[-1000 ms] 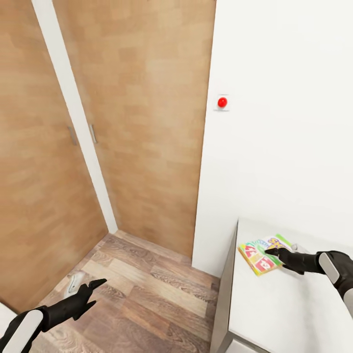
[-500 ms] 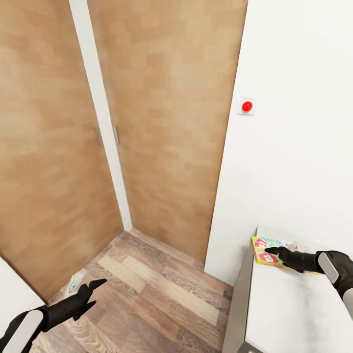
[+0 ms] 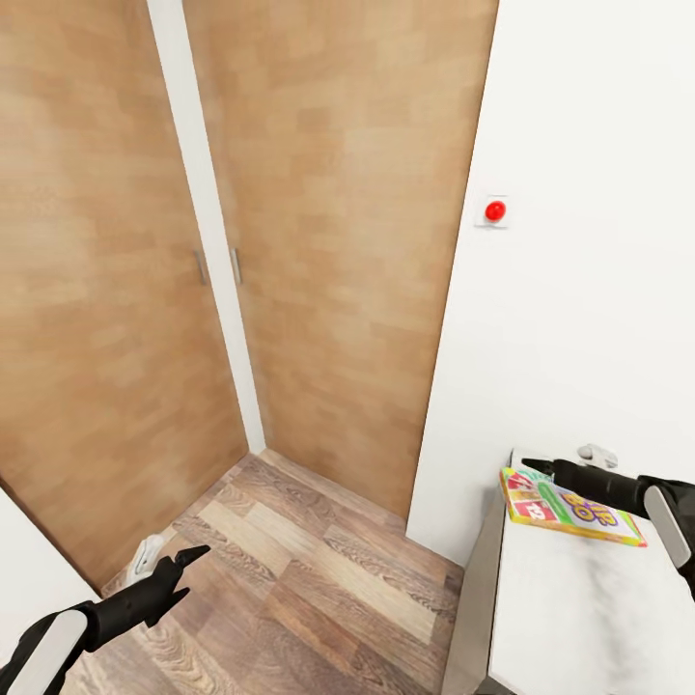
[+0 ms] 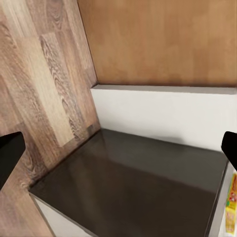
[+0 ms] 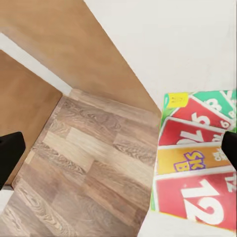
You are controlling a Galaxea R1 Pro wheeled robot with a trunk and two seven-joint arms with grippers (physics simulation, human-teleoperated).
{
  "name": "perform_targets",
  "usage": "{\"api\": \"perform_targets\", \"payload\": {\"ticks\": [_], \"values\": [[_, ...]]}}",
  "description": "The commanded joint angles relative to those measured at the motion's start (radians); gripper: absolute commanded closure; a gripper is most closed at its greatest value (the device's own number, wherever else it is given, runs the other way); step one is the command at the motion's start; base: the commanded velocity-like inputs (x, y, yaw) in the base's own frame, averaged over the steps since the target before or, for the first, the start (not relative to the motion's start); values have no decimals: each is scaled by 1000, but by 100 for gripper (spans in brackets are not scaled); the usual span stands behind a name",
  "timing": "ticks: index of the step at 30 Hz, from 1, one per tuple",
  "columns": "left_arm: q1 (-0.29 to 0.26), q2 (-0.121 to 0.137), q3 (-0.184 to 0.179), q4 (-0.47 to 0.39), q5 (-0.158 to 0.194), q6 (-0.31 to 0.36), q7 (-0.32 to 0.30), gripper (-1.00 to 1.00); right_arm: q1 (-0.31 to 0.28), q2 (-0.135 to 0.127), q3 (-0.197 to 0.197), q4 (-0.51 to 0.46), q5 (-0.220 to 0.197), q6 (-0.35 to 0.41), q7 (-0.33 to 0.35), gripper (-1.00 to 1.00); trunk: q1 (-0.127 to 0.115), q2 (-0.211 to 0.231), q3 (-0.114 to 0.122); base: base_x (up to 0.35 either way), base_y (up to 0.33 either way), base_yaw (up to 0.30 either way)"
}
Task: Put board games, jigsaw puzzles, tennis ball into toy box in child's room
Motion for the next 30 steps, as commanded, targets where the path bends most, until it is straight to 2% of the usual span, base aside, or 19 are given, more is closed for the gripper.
{"api": "perform_targets", "payload": {"ticks": [1,4,5,6,7,12,23,30], "values": [[-1,0,3,0,0,7,-2,-100,7,-1,-3,-16,-2,6,7,-100,0,-1,-1,0,0,-190],[-1,0,3,0,0,7,1,-100,13,-5,-5,1,-2,7,2,-100,0,-1,-1,15,0,-261],[-1,0,3,0,0,7,3,-100,6,-5,-5,9,-1,39,-28,-100,0,-1,-1,0,0,-295],[-1,0,3,0,-1,7,5,-100,-61,-5,-3,107,0,62,-126,-100,0,-1,-1,0,0,-296],[-1,0,3,0,-1,7,5,-100,-83,-6,-3,142,1,60,-139,-100,0,-1,-1,0,0,-296],[-1,0,3,-1,-1,7,4,-100,-116,-9,-2,196,2,57,-157,-100,0,-1,-1,0,0,-296],[-1,0,1,-1,-1,7,2,-100,-132,-8,1,231,3,54,-170,-100,0,-1,-1,0,0,-294],[-1,0,-1,-1,-1,6,0,-100,-140,-5,4,242,3,22,-170,-100,0,-1,-1,87,0,-100]]}}
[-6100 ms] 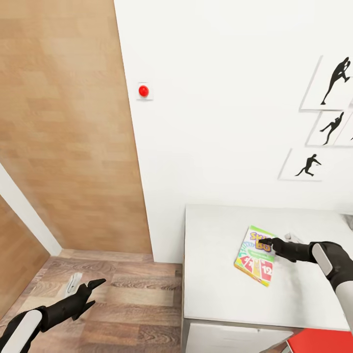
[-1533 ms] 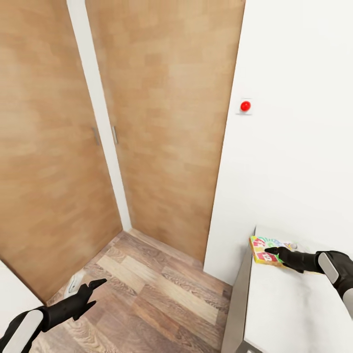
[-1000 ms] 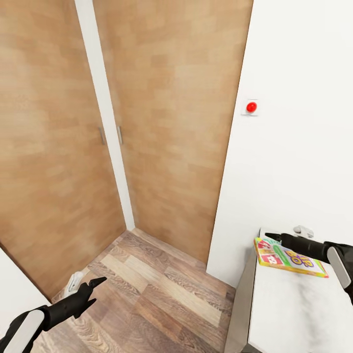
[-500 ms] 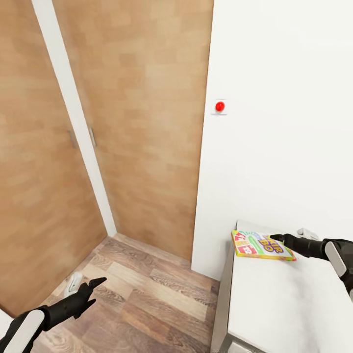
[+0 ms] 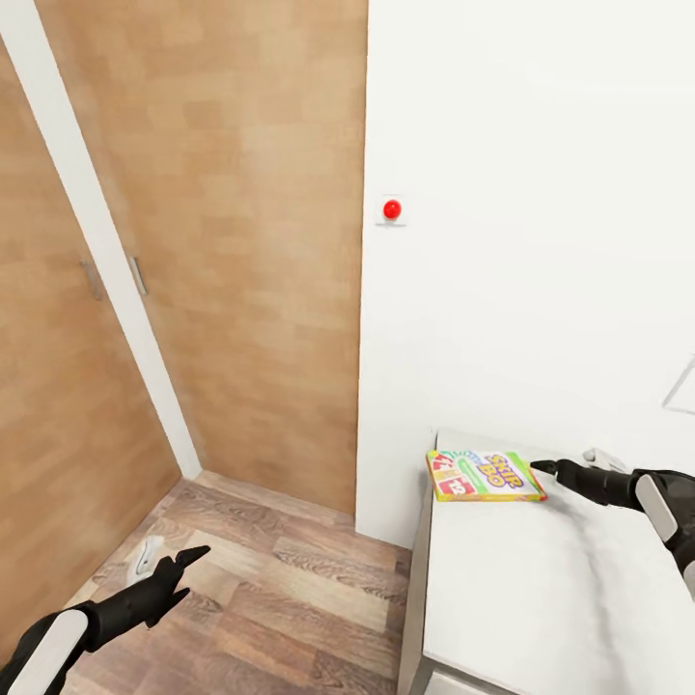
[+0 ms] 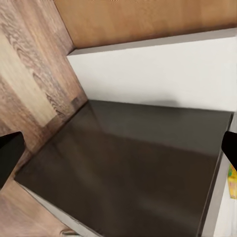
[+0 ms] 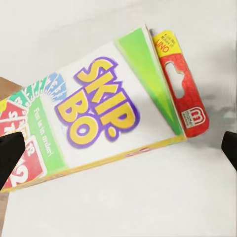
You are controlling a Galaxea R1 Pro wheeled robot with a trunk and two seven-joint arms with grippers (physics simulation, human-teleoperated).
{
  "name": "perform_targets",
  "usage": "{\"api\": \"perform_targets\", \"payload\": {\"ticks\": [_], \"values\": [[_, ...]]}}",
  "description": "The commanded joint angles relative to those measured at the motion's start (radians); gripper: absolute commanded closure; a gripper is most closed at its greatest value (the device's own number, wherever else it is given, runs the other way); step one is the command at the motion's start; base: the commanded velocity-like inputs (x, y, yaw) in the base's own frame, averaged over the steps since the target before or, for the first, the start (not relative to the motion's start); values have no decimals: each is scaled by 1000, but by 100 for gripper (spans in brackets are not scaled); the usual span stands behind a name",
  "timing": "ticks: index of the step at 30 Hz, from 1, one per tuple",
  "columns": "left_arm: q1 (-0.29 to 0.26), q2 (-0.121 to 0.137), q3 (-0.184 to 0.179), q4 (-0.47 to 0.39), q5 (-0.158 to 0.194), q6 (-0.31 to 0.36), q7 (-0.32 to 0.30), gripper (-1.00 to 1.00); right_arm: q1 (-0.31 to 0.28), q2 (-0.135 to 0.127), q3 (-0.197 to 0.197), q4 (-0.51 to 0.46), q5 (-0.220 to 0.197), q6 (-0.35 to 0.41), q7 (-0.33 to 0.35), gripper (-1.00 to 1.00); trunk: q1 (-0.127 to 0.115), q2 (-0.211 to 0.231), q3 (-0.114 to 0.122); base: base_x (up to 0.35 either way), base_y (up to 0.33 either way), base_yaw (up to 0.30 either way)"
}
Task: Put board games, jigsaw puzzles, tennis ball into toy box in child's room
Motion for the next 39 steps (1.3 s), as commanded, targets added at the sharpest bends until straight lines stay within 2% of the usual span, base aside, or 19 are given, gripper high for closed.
{"api": "perform_targets", "payload": {"ticks": [1,6,9,12,15,19,39], "values": [[-1,0,2,0,0,6,-3,-100,-1,1,-3,1,0,3,3,-100,0,-1,-1,255,0,-26],[-1,0,1,0,0,6,-4,-100,-9,1,-3,29,-1,-1,1,-100,0,-1,-1,266,0,-11],[-1,0,2,0,1,7,-4,-100,-59,0,-1,123,5,-3,-7,-100,0,-1,-1,82,0,-2],[-1,0,2,0,1,8,-6,-100,-100,5,-1,192,53,-9,-11,-100,0,-1,-1,24,0,0],[-1,0,3,0,1,9,-7,-100,-110,8,-1,208,81,-12,-11,-100,0,-1,-1,9,0,0],[-1,0,3,0,1,11,-7,-100,-115,9,-2,216,94,-14,-12,-100,0,-1,-1,3,0,0],[-1,0,4,-12,11,22,-7,-100,-117,12,-2,240,99,-108,-9,-100,0,-1,-1,0,0,0]]}}
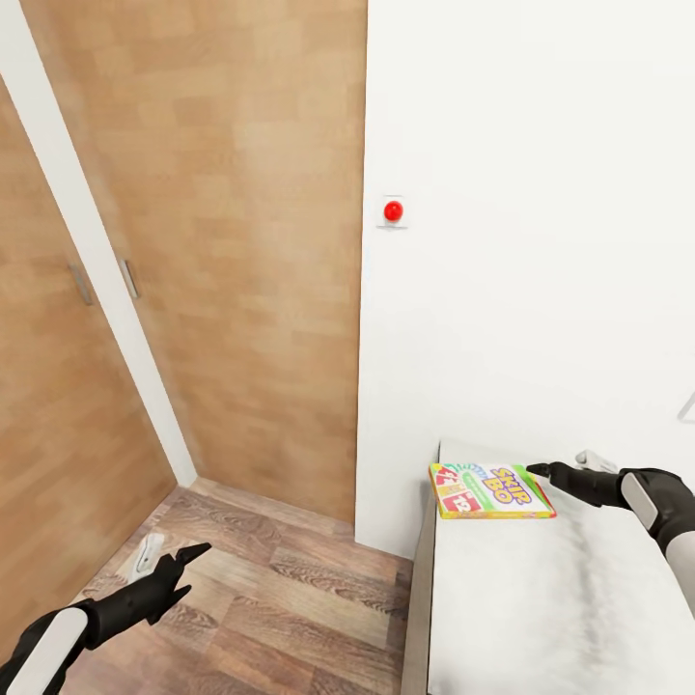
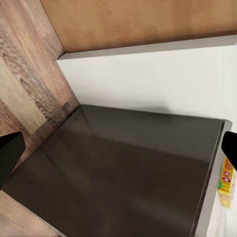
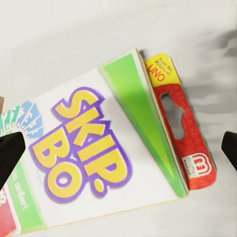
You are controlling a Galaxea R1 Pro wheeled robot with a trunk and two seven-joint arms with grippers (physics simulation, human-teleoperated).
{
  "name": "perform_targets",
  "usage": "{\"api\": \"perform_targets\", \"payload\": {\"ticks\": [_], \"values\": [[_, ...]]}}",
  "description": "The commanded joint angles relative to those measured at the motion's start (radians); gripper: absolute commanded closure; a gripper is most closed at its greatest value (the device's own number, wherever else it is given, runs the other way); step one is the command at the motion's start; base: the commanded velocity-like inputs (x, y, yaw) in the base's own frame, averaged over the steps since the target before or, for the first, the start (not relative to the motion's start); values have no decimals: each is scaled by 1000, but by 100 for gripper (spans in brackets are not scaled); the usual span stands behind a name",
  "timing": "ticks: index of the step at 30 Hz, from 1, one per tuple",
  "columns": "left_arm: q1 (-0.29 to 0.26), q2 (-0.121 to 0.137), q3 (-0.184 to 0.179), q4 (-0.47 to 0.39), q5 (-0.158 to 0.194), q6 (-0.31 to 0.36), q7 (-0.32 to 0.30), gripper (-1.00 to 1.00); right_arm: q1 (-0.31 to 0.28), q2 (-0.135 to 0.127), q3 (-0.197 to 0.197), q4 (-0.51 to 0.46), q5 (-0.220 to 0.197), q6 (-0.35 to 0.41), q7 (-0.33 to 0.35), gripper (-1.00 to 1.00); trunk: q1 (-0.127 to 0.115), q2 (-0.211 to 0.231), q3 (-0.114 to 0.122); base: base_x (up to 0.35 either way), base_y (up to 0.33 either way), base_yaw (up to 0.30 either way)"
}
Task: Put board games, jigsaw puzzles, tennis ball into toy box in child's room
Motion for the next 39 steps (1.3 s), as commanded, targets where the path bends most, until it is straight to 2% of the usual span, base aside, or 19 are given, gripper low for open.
{"api": "perform_targets", "payload": {"ticks": [1,5,32,39], "values": [[-1,0,2,0,0,7,-3,-100,-1,1,-6,-1,-1,7,2,-100,0,-1,-1,0,0,0],[-1,1,2,-1,0,7,-3,-100,-1,2,-6,0,-1,11,0,-100,0,-1,-1,0,0,0],[-1,1,4,-3,0,7,6,-100,0,5,-3,0,-3,15,-1,-100,104,-190,-86,0,0,0],[-1,1,9,-2,0,7,6,-100,1,4,-3,1,-6,17,5,-100,104,-190,-86,0,0,81]]}}
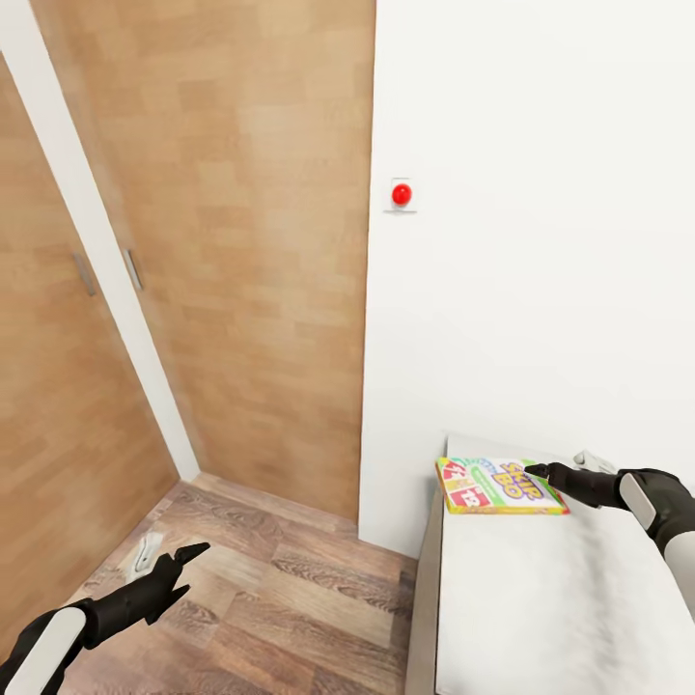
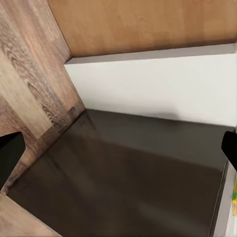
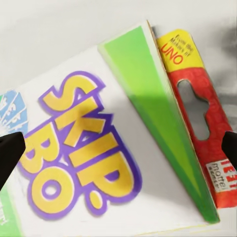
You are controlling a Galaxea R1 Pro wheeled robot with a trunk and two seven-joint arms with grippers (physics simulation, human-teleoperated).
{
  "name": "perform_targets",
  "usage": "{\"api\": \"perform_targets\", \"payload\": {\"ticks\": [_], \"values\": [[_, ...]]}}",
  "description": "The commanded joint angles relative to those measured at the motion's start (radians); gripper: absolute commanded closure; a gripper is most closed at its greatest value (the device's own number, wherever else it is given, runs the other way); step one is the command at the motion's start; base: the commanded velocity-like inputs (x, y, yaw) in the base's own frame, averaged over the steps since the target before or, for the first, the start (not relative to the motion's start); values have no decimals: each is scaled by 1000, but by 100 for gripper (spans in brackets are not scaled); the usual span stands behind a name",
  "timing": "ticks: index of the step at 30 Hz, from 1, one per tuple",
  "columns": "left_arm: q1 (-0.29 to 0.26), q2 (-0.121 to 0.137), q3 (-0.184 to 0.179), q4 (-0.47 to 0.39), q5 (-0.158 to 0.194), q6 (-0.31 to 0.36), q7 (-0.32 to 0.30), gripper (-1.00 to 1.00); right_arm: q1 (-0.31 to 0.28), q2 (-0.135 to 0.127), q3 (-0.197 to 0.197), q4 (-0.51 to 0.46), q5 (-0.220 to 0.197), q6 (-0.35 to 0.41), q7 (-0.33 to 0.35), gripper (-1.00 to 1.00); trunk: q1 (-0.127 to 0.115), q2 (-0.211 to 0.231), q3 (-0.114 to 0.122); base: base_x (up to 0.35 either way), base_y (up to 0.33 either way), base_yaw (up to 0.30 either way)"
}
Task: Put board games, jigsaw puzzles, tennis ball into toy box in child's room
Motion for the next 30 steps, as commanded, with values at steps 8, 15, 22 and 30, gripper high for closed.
{"api": "perform_targets", "payload": {"ticks": [8,15,22,30], "values": [[-1,0,2,1,-1,6,-2,-100,1,0,-7,0,-6,8,4,-100,0,-1,-1,0,0,76],[-1,0,2,1,-1,6,-1,-100,1,0,-14,1,-8,7,2,-100,0,-1,-1,0,0,7],[-1,-1,-1,1,-1,6,-1,-100,1,-3,-18,1,-8,0,-1,-100,0,-1,-1,0,0,0],[-1,-2,-2,1,-1,6,-1,-100,6,-2,-18,2,-7,-4,-1,-100,0,-1,-1,0,0,0]]}}
